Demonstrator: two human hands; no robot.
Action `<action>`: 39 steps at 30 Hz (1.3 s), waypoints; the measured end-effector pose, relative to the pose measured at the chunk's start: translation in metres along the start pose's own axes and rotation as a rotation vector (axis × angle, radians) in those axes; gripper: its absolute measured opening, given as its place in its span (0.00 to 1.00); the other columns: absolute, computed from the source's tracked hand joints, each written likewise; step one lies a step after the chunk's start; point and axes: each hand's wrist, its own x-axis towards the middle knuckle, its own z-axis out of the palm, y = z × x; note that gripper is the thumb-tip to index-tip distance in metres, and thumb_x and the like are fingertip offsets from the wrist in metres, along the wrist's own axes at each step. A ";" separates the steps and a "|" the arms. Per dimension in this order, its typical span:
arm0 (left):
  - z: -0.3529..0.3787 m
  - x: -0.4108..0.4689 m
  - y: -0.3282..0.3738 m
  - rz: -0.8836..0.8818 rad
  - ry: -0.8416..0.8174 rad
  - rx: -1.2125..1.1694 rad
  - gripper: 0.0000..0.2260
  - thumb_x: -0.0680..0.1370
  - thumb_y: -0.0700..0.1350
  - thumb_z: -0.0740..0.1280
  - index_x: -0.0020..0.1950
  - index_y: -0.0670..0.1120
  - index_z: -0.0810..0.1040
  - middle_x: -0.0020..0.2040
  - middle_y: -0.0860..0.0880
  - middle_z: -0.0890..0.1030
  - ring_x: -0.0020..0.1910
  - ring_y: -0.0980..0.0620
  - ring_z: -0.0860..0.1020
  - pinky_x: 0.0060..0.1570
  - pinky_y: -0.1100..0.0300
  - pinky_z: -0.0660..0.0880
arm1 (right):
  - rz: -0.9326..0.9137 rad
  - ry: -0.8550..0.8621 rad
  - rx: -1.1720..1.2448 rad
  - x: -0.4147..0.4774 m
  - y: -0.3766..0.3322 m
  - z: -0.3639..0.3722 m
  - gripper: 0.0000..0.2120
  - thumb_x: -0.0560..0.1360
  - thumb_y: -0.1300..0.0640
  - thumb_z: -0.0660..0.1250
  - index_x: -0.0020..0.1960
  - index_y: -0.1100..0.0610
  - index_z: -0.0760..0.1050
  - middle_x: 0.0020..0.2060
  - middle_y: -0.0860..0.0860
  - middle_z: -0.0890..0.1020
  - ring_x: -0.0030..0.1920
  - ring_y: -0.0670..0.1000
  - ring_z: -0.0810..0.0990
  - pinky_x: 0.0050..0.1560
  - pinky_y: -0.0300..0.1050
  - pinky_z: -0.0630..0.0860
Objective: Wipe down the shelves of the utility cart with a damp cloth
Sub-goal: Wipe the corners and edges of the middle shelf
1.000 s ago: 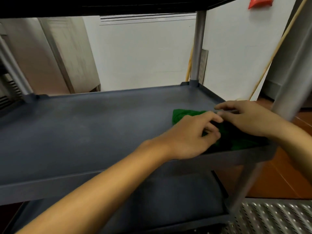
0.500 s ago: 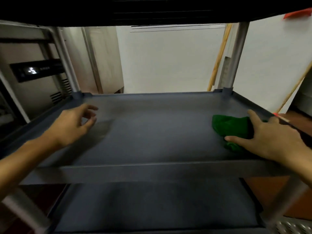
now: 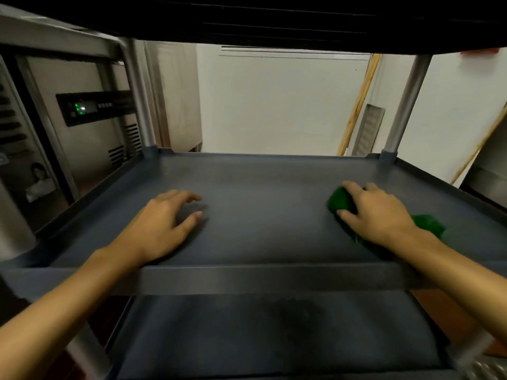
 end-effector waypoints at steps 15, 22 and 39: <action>0.006 0.049 -0.019 -0.132 -0.028 0.118 0.21 0.82 0.58 0.59 0.72 0.52 0.69 0.70 0.45 0.72 0.66 0.43 0.72 0.67 0.48 0.69 | 0.137 0.141 0.278 0.149 -0.080 0.036 0.19 0.75 0.54 0.69 0.59 0.64 0.70 0.51 0.62 0.79 0.50 0.63 0.78 0.46 0.52 0.76; 0.006 0.037 -0.007 -0.068 0.095 0.059 0.20 0.82 0.54 0.59 0.73 0.50 0.66 0.68 0.47 0.72 0.63 0.47 0.73 0.66 0.52 0.70 | 0.072 0.240 0.262 0.230 -0.087 0.063 0.20 0.77 0.55 0.68 0.60 0.67 0.67 0.55 0.64 0.74 0.52 0.65 0.76 0.45 0.53 0.70; 0.015 0.042 -0.004 -0.425 -0.207 0.208 0.21 0.82 0.61 0.51 0.69 0.51 0.66 0.67 0.46 0.70 0.67 0.44 0.69 0.70 0.47 0.64 | -0.109 0.006 0.016 0.329 -0.123 0.074 0.19 0.76 0.50 0.67 0.59 0.62 0.69 0.53 0.62 0.78 0.53 0.65 0.77 0.51 0.54 0.74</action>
